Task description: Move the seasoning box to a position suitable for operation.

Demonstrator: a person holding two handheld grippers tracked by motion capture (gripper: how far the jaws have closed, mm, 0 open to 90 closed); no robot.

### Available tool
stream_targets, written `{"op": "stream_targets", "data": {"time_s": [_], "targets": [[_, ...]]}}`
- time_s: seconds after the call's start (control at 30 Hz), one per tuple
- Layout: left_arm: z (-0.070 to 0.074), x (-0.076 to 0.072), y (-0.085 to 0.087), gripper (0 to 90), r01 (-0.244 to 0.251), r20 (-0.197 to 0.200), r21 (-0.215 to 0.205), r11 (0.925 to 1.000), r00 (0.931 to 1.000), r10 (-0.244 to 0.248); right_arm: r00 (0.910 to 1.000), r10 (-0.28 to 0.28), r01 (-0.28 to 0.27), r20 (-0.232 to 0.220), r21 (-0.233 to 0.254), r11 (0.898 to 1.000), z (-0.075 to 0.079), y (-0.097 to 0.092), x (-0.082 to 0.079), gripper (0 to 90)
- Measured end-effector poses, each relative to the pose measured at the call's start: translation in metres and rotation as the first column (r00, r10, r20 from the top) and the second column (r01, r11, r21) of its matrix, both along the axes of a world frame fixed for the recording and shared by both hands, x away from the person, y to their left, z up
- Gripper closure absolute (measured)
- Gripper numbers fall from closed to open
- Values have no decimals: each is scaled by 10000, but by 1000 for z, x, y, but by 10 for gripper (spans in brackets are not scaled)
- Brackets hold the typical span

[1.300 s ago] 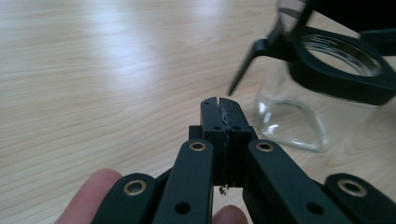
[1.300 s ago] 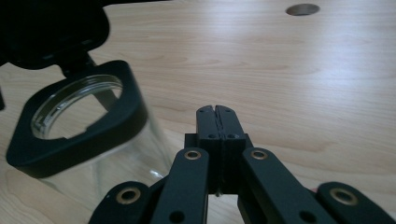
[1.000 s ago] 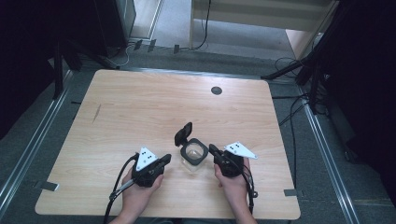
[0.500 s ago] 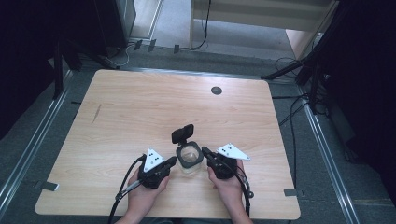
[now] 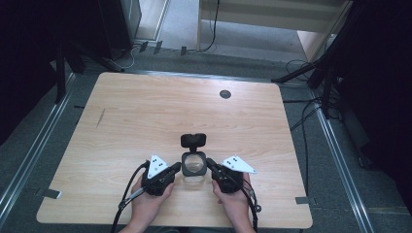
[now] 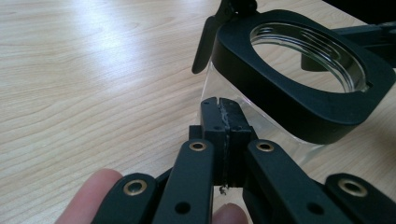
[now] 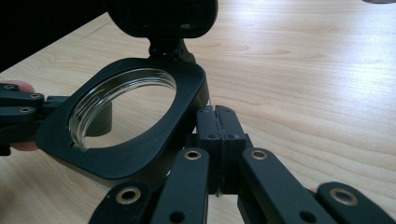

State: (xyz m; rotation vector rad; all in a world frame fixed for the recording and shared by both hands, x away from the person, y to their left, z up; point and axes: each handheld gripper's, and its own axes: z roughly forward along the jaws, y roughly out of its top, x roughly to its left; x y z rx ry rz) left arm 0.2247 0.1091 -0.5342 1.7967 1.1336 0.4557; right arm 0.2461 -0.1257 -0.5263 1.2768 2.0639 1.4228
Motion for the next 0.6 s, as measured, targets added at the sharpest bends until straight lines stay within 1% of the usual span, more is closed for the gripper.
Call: {"op": "stream_targets", "data": {"time_s": [0.1, 0.27, 0.33, 0.37, 0.4, 0.43, 0.47, 0.5, 0.53, 0.57, 0.6], "targets": [[0, 1, 2, 900, -21, -19, -6, 10000, 10000, 21, 10000, -9, 10, -82, 59, 10000, 1, 1, -3, 900], [-1, 1, 3, 900, 15, -32, -74, 10000, 10000, -16, 9999, 127, -127, -22, 9, 9999, 1, 1, -4, 900], [0, 0, 5, 900, 41, -16, -34, 10000, 10000, -41, 9999, -95, 97, 92, -280, 9996, 2, 1, -4, 900], [1, -3, 9, 900, 41, -36, -100, 9999, 10000, -42, 9995, -301, 302, 112, -143, 9994, 5, -4, -1, 900], [1, -5, 13, 900, 75, -8, -84, 9999, 10000, -75, 9991, -403, 404, 96, -46, 9992, 7, -7, 1, 900], [2, -8, 17, 900, 123, -25, -154, 9998, 9999, -124, 9985, -519, 519, 155, 56, 9986, 11, -11, 4, 900], [2, -11, 21, 900, 245, -25, -254, 9994, 9997, -246, 9980, -588, 584, 209, 220, 9981, 15, -15, 7, 900], [2, -11, 21, 900, 245, -25, -254, 9994, 9997, -246, 9980, -588, 584, 209, 220, 9981, 15, -15, 7, 900], [2, -15, 24, 900, 410, -20, -379, 9984, 9992, -411, 9975, -655, 645, 271, 366, 9972, 20, -18, 10, 900], [1, -22, 27, 900, 690, 20, -404, 9968, 9976, -689, 9971, -661, 639, 364, 578, 9963, 28, -21, 18, 900], [0, -25, 27, 900, 877, -21, -550, 9946, 9961, -879, 9975, -620, 598, 346, 618, 9963, 33, -21, 22, 900]]}}
